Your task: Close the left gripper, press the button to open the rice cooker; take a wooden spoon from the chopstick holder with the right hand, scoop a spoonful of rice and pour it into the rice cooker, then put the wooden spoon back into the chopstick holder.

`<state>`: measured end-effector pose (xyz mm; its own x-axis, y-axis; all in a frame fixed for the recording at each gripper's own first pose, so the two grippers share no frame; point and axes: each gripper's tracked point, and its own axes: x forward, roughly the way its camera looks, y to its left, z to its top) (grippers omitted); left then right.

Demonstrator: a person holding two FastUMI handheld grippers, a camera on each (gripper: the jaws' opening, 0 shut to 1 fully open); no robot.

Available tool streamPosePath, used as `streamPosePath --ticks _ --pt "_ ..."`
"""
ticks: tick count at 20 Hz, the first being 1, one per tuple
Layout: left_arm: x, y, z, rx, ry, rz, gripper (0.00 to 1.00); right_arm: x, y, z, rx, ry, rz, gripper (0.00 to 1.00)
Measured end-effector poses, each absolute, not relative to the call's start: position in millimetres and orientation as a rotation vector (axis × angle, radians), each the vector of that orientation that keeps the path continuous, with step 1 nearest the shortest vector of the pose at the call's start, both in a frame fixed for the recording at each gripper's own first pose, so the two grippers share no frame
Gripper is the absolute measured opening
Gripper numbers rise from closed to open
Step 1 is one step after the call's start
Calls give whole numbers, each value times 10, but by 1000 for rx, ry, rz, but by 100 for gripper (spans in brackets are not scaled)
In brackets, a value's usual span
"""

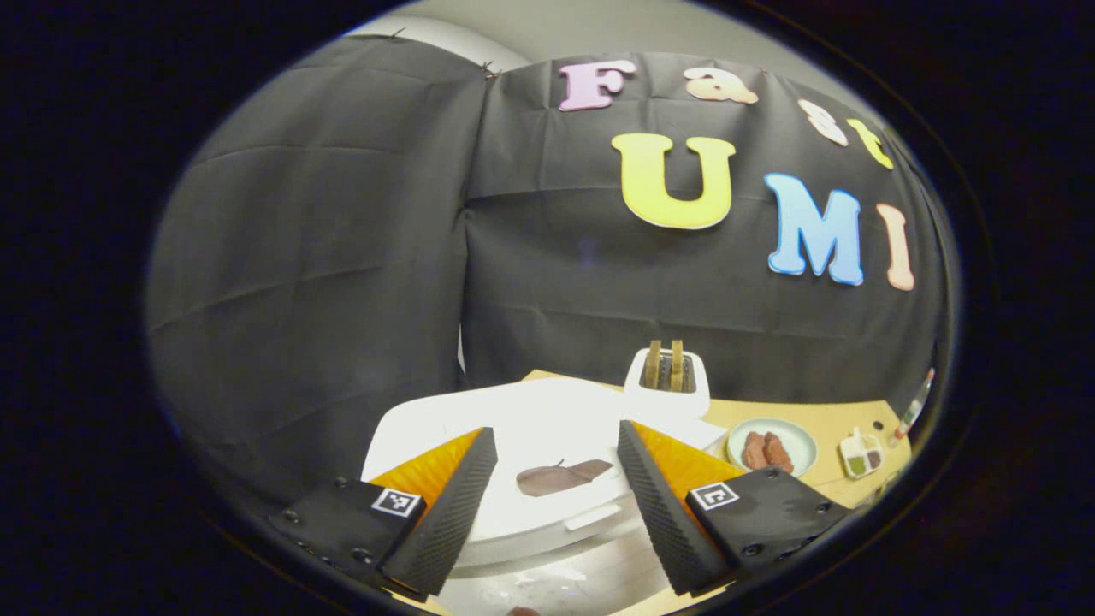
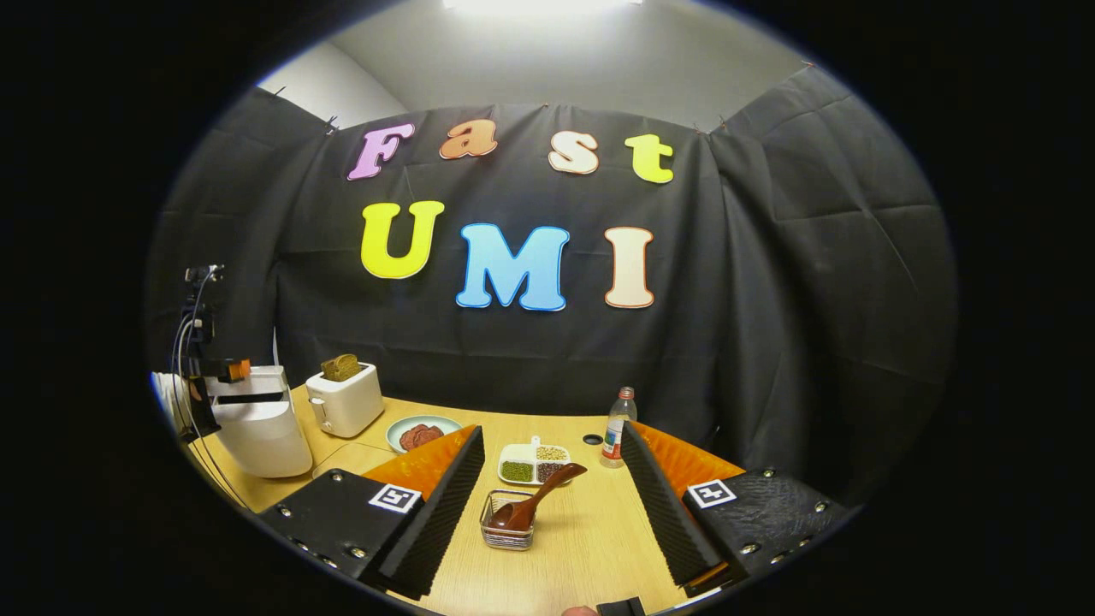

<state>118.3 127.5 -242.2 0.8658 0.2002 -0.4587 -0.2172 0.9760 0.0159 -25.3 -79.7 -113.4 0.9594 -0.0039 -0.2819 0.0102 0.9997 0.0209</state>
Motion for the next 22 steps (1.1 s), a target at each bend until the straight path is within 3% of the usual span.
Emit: streamPosePath --ticks 12,13,14,17,22 --pt "922 1120 -2741 2 536 136 100 -194 -654 -1216 6 302 6 98" --pt "884 1102 -2764 -2 564 122 96 -181 -627 -1218 14 304 9 98" --pt "880 1104 -2742 -34 576 122 100 -169 -604 -1222 23 302 13 98" --pt "875 1097 -2743 -47 602 108 100 -95 -496 -1209 47 292 34 98" --pt "842 1109 -2519 -2 528 71 100 10 -314 -1037 51 255 87 98"
